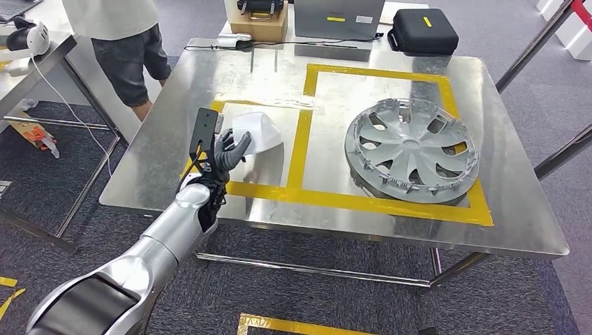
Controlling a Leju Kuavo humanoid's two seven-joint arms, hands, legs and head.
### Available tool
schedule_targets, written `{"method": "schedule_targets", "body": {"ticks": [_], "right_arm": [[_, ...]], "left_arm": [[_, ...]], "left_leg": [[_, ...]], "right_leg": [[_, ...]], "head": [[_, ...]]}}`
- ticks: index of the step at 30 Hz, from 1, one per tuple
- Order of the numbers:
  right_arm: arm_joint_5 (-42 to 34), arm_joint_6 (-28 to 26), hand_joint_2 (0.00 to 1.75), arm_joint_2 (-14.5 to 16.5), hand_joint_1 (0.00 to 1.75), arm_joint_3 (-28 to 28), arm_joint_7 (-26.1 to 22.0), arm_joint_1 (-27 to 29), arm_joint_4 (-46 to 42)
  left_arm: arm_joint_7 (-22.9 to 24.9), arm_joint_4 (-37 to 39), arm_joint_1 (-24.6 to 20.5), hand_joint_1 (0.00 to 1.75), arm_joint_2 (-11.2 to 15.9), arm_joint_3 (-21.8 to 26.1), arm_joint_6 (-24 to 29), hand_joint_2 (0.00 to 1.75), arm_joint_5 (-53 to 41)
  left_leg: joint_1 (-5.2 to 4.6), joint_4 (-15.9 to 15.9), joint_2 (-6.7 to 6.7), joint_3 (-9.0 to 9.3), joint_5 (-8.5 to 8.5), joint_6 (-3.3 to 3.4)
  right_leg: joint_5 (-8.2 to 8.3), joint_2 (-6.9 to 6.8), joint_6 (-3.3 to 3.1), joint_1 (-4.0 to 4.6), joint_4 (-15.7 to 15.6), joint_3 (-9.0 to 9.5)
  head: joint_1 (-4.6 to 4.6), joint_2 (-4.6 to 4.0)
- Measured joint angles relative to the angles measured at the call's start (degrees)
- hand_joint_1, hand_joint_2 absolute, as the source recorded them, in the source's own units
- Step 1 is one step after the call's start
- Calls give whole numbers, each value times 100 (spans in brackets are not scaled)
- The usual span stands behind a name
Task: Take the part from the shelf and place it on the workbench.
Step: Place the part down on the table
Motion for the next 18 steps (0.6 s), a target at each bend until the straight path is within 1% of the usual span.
{"method": "schedule_targets", "body": {"ticks": [2,8,13,18], "right_arm": [[0,2,0,1,0,-1,-2,0,0],[-4,25,0,1,0,-2,-2,2,0],[-4,38,0,1,0,-2,-2,2,0],[-4,41,0,1,0,-2,-2,2,0]], "left_arm": [[-93,-1,5,0,-27,-2,37,0,-12],[-455,-3,19,0,-117,8,191,0,19],[-764,-11,66,0,-199,126,-3,0,196],[-850,-17,76,0,-249,214,-67,0,237]], "left_leg": [[0,0,0,1,0,0],[0,0,0,3,0,0],[0,0,0,3,0,0],[0,0,0,3,0,0]], "right_leg": [[0,0,0,0,0,1],[0,0,0,0,0,2],[0,0,0,0,0,2],[0,0,0,0,0,2]], "head": [[0,0],[-1,0],[-1,0],[0,0]]}}
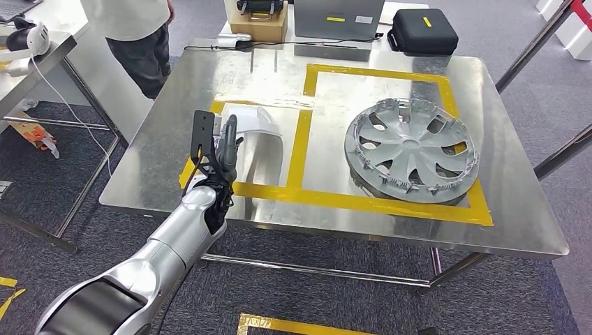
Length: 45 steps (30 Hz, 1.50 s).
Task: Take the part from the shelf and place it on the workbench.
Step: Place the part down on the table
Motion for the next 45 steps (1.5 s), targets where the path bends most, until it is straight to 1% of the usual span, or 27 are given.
{"method": "schedule_targets", "body": {"ticks": [6,10,14,20,28,41,43,45], "right_arm": [[2,10,0,0,0,-1,0,-1,0],[1,20,0,0,0,-7,0,0,0],[0,44,0,0,0,-19,1,0,0],[2,79,0,2,0,-22,2,1,0],[33,92,0,4,0,-22,22,-2,0],[90,133,0,4,0,-22,70,-3,0],[90,140,0,4,0,-22,69,-3,0],[92,143,0,4,0,-22,69,-1,0]], "left_arm": [[-217,-27,-1,0,-97,55,-232,0,-118],[-166,-48,-20,0,-184,9,22,0,-459],[-59,-48,-37,0,-227,-164,325,0,-845],[-10,-62,-102,0,-315,-379,359,0,-1078],[157,-92,-123,0,-361,-380,426,0,-1079],[180,-91,-120,0,-356,-363,436,0,-1105],[235,-90,-120,0,-356,-365,542,0,-1180],[359,-90,-121,0,-353,-387,831,0,-1387]], "left_leg": [[0,0,0,0,0,0],[-1,0,0,0,0,0],[0,0,0,1,0,0],[0,0,0,1,0,0],[0,0,0,1,0,0],[0,0,0,1,0,0],[0,0,0,1,0,0],[0,0,0,1,0,0]], "right_leg": [[0,0,0,0,0,1],[0,0,0,0,0,1],[0,0,0,0,0,0],[0,0,0,0,0,1],[0,0,0,0,0,2],[0,0,0,0,0,3],[0,0,0,0,0,3],[0,0,0,0,0,3]], "head": [[0,0],[0,0],[-1,0],[-1,0],[-1,0],[0,0],[0,0],[-1,0]]}}
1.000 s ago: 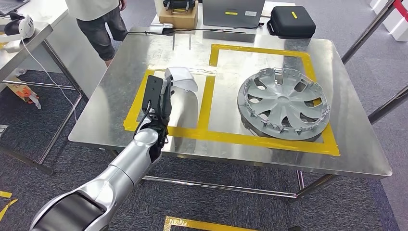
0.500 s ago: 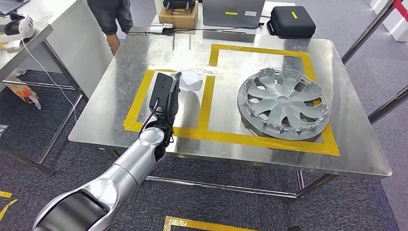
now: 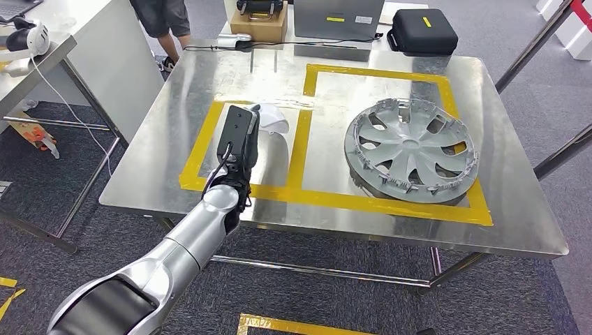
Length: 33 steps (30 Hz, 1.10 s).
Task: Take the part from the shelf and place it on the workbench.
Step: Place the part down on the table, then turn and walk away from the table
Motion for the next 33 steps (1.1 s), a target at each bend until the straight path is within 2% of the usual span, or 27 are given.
{"method": "schedule_targets", "body": {"ticks": [3,5,8,13,17,20,26,33], "right_arm": [[15,11,0,0,0,0,4,1,0],[24,26,0,0,0,0,15,1,0],[32,46,0,0,0,0,25,1,0],[52,56,0,1,0,0,19,-10,0],[51,55,0,5,0,0,-12,-26,0],[51,54,0,8,0,0,-20,-28,0],[70,54,0,9,0,0,-1,-25,0],[53,51,0,12,0,-8,-10,-26,0]], "left_arm": [[166,-1,-6,0,26,-91,454,0,-373],[130,-10,-13,0,45,-130,445,0,-423],[-32,-39,-34,0,50,-129,145,0,-290],[-442,-93,-77,0,-59,-17,-671,0,-118],[-662,-144,-104,0,-239,-51,-649,0,-445],[-629,-156,-137,0,-352,-186,-468,0,-767],[-426,-219,-181,0,-547,-272,-854,0,-762],[-192,-256,-151,0,-644,-348,-977,0,-655]], "left_leg": [[0,0,0,0,0,0],[0,0,-1,0,0,0],[0,0,0,0,0,0],[0,0,-1,0,0,0],[-1,1,-1,0,0,0],[-1,1,-1,0,0,0],[-1,1,-1,1,0,0],[-1,1,-1,1,0,0]], "right_leg": [[0,0,0,0,0,0],[0,0,0,0,0,0],[0,0,0,0,0,-1],[0,-1,0,-1,0,0],[0,0,1,-1,-1,1],[1,-1,1,-1,-1,0],[0,0,1,-1,-1,0],[0,0,1,-1,-1,1]], "head": [[-1,0],[0,0],[0,0],[0,0],[0,0],[-1,0],[-1,0],[-1,0]]}}
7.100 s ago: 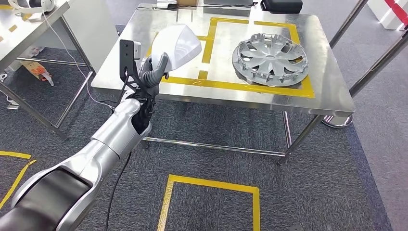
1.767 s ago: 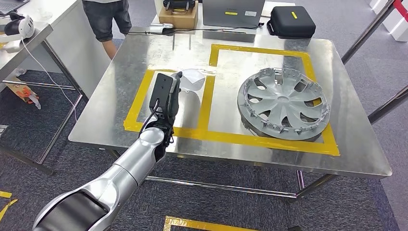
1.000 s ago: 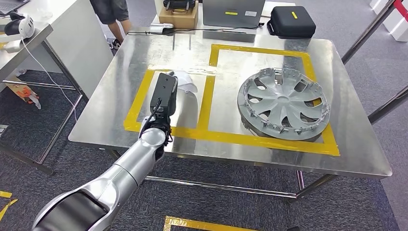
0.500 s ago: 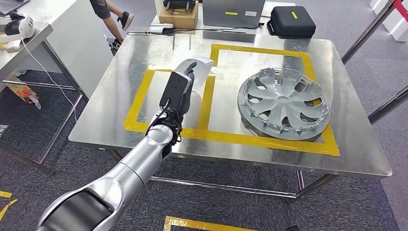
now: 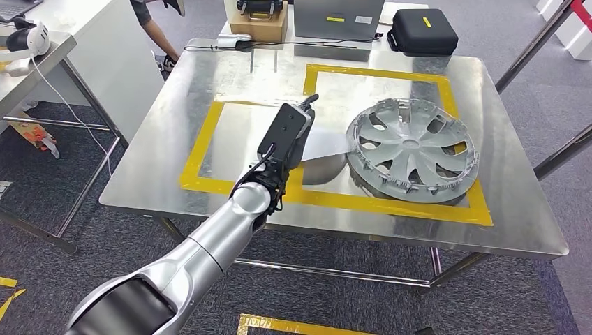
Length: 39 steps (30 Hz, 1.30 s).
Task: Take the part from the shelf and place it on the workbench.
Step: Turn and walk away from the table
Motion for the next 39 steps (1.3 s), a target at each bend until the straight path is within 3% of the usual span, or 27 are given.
{"method": "schedule_targets", "body": {"ticks": [11,15,20,25,30,39], "right_arm": [[-9,1,0,5,0,-48,1,2,0],[-65,-2,0,5,0,-110,-49,4,0],[-186,-20,0,9,0,-215,-59,13,0],[-316,-86,0,24,0,-363,-58,46,0],[-344,-114,0,42,0,-459,-69,72,0],[-261,-113,0,54,0,-525,-148,83,0]], "left_arm": [[-363,9,195,0,8,126,-80,0,230],[-854,-108,259,0,40,438,-374,0,608],[-1169,-916,530,0,130,973,-875,0,833],[-1187,-2318,1204,0,309,1330,-1031,0,596],[-1189,-3568,2024,0,571,1562,-582,0,183],[-1187,-4944,3460,0,1032,2252,-259,0,242]], "left_leg": [[0,0,0,0,0,0],[0,0,0,0,0,0],[0,0,1,0,0,0],[0,-1,4,0,-4,0],[1,-3,4,1,-6,0],[2,-5,4,10,-9,-2]], "right_leg": [[0,0,0,0,0,0],[0,0,0,0,0,0],[0,0,0,0,0,0],[-2,1,-1,1,0,0],[-6,1,0,2,0,1],[-13,1,0,3,-1,6]], "head": [[1,0],[-1,0],[1,0],[9,0],[11,0],[24,0]]}}
